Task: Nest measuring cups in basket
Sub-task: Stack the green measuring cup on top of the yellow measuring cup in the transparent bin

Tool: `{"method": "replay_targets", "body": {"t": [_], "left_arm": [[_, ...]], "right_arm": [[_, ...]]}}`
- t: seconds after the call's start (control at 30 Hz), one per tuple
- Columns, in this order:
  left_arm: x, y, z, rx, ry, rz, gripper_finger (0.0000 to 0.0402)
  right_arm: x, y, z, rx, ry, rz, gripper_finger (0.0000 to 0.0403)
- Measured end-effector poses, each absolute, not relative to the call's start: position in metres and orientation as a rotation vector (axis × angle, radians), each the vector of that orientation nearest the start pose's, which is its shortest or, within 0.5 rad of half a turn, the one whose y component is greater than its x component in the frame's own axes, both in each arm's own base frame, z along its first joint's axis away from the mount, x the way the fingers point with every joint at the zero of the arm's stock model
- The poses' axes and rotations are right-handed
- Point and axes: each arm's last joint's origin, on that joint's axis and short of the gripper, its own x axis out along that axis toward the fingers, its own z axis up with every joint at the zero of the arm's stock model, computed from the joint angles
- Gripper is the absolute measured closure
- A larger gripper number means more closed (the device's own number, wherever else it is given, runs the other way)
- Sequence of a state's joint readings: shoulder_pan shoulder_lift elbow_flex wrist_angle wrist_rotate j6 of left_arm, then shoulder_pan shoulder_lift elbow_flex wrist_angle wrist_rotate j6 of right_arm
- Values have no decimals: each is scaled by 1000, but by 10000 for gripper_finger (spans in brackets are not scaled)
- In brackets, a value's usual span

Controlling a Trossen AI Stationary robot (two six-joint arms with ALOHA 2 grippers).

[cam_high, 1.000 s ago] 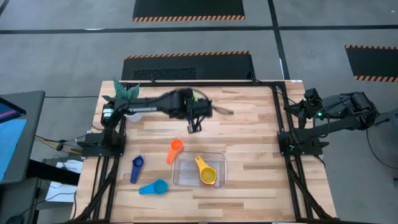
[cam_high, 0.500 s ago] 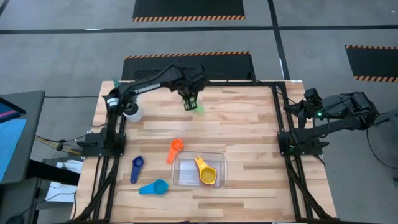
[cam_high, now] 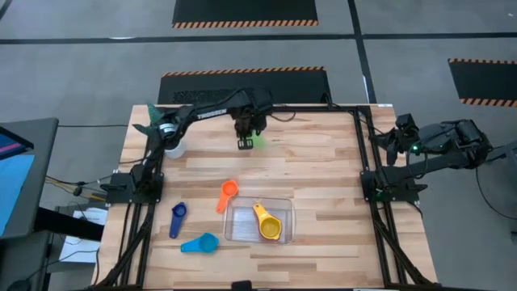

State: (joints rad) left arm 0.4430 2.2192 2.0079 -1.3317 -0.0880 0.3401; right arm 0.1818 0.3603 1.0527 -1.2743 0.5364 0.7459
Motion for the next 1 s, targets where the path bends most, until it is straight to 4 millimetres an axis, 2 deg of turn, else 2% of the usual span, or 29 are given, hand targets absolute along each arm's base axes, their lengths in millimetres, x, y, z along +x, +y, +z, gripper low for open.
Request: {"method": "replay_targets", "body": {"t": [0.2,0.43,0.63,0.77,0.9,1.0], "left_arm": [[399,186,201,-16,1635,125,345],[403,187,200,67,1619,134,280],[406,189,201,99,1579,126,259],[411,192,201,-55,1496,240,257],[423,194,207,-269,1325,328,263],[434,195,215,-295,1198,358,276]], "right_arm": [[3,-15,348,466,391,-532,377],[3,-15,348,464,392,-531,377],[3,-15,348,465,393,-528,377],[3,-15,348,465,393,-528,377],[3,-15,348,465,392,-528,377],[3,-15,348,465,392,-529,377]]}}
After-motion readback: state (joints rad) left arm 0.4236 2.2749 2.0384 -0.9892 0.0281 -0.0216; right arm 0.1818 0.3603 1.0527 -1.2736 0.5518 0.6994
